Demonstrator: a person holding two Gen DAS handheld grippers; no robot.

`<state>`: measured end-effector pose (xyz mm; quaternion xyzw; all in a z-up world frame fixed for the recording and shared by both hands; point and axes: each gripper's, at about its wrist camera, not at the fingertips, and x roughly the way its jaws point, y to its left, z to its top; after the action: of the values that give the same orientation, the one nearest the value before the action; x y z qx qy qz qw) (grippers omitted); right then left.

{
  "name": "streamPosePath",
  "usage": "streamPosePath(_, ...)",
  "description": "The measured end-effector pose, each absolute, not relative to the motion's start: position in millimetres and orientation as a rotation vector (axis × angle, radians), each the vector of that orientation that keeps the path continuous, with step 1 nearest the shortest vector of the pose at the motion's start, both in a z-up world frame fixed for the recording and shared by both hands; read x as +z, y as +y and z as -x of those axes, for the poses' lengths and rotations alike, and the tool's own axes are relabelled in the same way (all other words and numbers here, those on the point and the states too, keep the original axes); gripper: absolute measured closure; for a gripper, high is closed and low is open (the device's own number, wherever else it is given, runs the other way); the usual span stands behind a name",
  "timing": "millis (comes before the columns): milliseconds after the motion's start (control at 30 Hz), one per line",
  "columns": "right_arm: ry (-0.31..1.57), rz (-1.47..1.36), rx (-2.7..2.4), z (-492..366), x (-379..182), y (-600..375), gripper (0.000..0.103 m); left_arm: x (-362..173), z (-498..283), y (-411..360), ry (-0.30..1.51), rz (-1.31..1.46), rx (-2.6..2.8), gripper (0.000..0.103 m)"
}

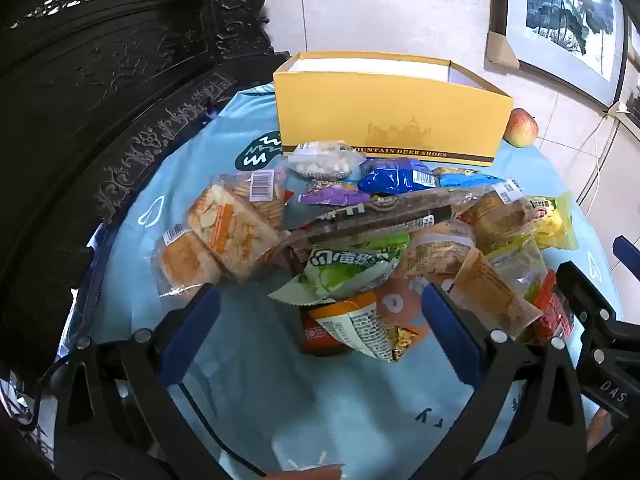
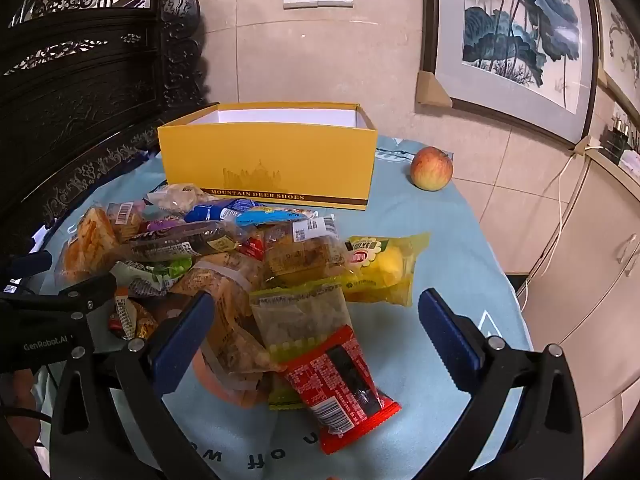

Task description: Organize snacks

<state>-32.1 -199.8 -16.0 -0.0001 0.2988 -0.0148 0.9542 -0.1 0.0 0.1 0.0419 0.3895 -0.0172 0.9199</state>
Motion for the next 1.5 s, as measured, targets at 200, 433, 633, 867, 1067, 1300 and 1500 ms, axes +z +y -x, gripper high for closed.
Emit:
streamPosePath(200,0.608,0.004,-0.033,33.7,-18.1,-198.3,0.001,-0.1,-0.5,2.3,0.817,-0.081,-0.04,0.002)
streamPosePath(433,0.609,0.004,-0.029,33.7,-19.7,-195.4,0.001,0.6,0.4,2.4,0.812,-0.085,-0.038,0.002)
streamPosePath(633,0.609,0.0,-0.031,34.9,-20.3,-196.9,0.001,4.3,2.0,-0.9,0.802,-0.085,-0.049,0.002)
streamPosePath(867,0.612,0.002,-0.028,32.4,-20.8,-195.1,0.001,3.8,2.4,-2.8,0.807,-0.083,-0.052,0.002)
streamPosePath(1067,0.62,0.0,-0.023,26.7,-20.5,-202.6,0.001,2.4,2.7,-2.9,0.805,-0.086,-0.058,0.002)
streamPosePath(1300,0.618,-0.002,-0.021,32.0,-21.1,-198.9,0.001,1.0,3.8,-3.2,0.807,-0.081,-0.057,0.002)
streamPosePath(1500,0.622,0.007,-0.018,31.3,-18.4,-195.6,0.001,0.7,3.8,0.5,0.806,-0.063,-0.062,0.002)
